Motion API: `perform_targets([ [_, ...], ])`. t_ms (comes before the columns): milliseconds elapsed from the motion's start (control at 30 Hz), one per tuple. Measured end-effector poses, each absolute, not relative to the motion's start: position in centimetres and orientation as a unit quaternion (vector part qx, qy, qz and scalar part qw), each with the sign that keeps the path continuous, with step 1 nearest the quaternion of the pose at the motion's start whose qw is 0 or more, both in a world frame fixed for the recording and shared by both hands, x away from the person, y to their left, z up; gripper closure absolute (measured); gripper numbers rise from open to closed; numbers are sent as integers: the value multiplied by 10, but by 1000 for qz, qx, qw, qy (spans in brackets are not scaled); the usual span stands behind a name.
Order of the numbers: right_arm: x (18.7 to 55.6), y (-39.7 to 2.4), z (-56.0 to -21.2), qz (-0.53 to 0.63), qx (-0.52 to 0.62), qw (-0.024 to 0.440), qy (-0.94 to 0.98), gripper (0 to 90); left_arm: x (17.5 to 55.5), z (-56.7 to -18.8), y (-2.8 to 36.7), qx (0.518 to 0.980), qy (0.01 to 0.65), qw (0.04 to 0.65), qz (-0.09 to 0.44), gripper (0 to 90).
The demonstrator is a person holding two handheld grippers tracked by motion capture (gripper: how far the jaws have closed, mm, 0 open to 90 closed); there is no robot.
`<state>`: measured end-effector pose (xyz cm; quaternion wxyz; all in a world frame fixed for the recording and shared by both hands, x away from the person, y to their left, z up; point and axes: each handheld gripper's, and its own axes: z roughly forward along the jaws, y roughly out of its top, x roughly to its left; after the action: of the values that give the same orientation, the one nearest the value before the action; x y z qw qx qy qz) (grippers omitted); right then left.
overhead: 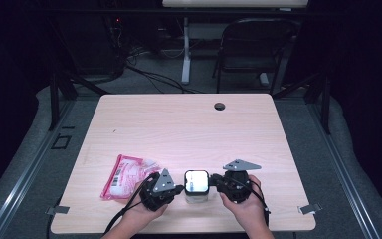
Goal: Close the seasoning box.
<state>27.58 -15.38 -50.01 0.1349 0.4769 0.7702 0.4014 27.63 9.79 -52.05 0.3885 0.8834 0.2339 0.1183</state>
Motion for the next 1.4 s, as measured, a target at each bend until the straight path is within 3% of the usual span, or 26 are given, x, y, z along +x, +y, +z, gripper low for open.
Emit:
perform_targets([
  [333, 275, -154, -501, 405, 480, 138, 766, 847, 277, -517, 98, 881, 233, 395, 116, 900],
  [400, 275, -154, -501, 404, 479, 141, 766, 818, 276, -517, 97, 881, 234, 394, 119, 900],
  [433, 275, -155, -501, 402, 478, 142, 768, 753, 276, -517, 97, 882, 230, 395, 119, 900],
  [733, 266, -152, -497, 412, 450, 137, 781, 706, 277, -512, 96, 880, 229, 400, 119, 900],
  [900, 257, -149, -495, 428, 413, 144, 791, 588, 278, -508, 94, 879, 226, 402, 120, 900],
  [1167, 252, -145, -496, 431, 394, 148, 799, 487, 280, -501, 88, 879, 217, 407, 124, 900],
  [1400, 246, -141, -495, 437, 380, 149, 801, 462, 280, -494, 84, 880, 211, 407, 123, 900],
])
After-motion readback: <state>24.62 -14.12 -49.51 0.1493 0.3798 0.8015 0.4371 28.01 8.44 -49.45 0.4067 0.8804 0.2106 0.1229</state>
